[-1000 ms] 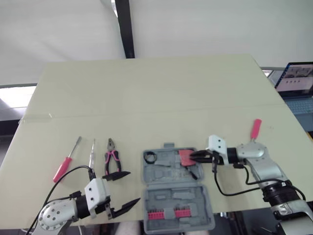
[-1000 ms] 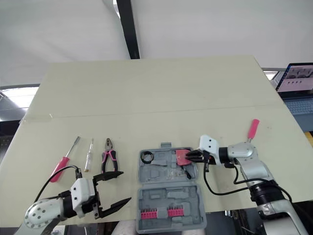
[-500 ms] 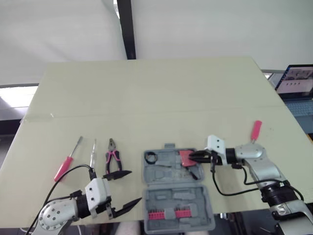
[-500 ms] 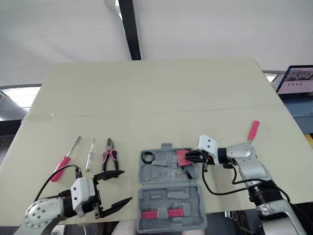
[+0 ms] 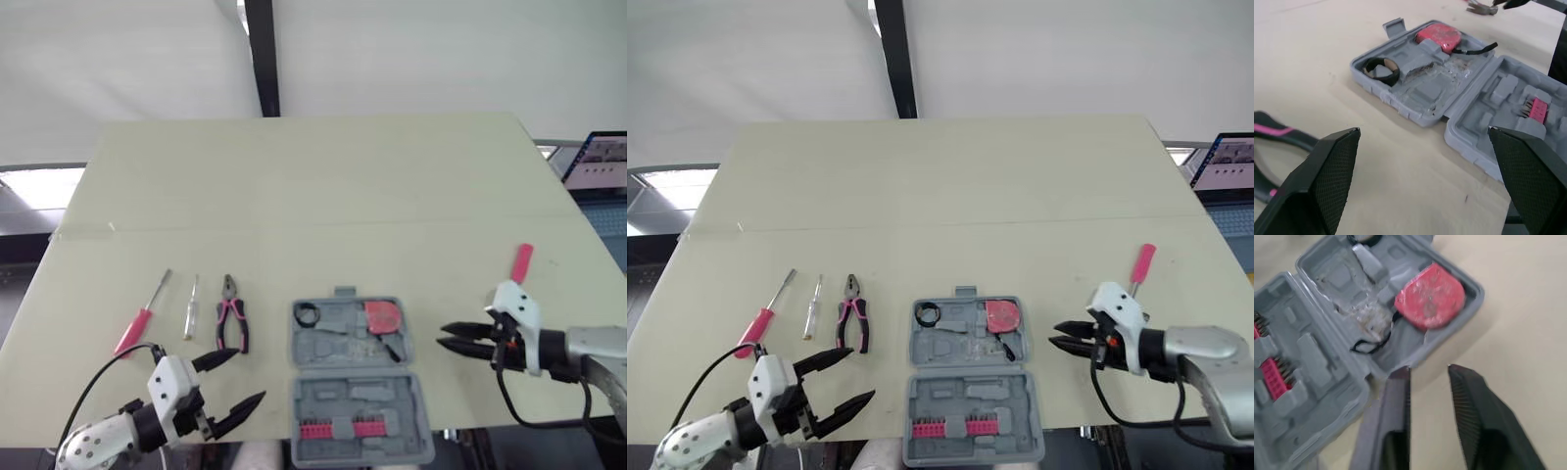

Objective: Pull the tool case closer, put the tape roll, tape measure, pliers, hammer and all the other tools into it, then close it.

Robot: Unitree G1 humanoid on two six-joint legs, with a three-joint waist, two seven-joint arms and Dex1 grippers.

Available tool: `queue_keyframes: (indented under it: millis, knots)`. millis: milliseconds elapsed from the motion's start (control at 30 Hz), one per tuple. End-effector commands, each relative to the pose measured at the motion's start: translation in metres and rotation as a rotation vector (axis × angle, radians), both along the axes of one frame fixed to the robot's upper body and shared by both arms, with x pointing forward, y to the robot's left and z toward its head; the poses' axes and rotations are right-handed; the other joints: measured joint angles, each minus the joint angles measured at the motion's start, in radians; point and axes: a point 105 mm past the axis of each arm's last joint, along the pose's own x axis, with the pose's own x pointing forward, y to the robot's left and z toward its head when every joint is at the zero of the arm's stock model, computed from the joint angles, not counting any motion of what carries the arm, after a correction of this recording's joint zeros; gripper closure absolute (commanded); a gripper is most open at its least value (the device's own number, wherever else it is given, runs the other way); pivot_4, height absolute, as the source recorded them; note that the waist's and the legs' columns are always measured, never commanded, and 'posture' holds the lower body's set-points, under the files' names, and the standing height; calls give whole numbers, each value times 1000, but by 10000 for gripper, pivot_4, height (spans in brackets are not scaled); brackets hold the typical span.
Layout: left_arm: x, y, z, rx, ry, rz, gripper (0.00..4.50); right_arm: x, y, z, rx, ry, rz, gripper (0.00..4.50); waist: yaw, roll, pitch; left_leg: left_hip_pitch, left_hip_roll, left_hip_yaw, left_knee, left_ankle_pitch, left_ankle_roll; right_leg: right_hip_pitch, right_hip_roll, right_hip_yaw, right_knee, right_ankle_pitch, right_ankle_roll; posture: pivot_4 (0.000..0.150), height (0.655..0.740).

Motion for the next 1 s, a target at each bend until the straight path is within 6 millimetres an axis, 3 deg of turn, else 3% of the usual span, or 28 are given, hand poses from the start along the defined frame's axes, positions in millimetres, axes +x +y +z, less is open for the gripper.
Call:
queue_keyframes:
  millis: [33,100,133,467,1000]
  knots:
    - [-13,-3,2,-18,-3,0,0,-14,-9,9,-30,-18,-14,12043,0,0,0,0,0,0,0,0,0,0,0,0,0,0,0,1500,7400]
    - [-16,-2,2,-17,-7,14,0,-23,-15,5,-43,2,-25,1319,0,0,0,0,0,0,0,0,0,0,0,0,-1,0,0,1500,7400]
    - [-17,-1,3,-13,-13,21,0,-27,-19,2,-53,9,-29,548,1,0,0,0,0,0,0,0,0,0,0,0,-1,0,0,1500,7400]
    - [-19,0,5,32,-44,54,0,-33,-37,-8,-118,10,-49,548,1,0,0,0,0,0,0,0,0,0,0,0,-1,0,0,1500,7400]
    - [-18,-10,19,18,-65,69,0,-28,-33,-17,-119,18,-23,548,1,0,0,0,0,0,0,0,0,1,0,0,-1,0,0,1500,7400]
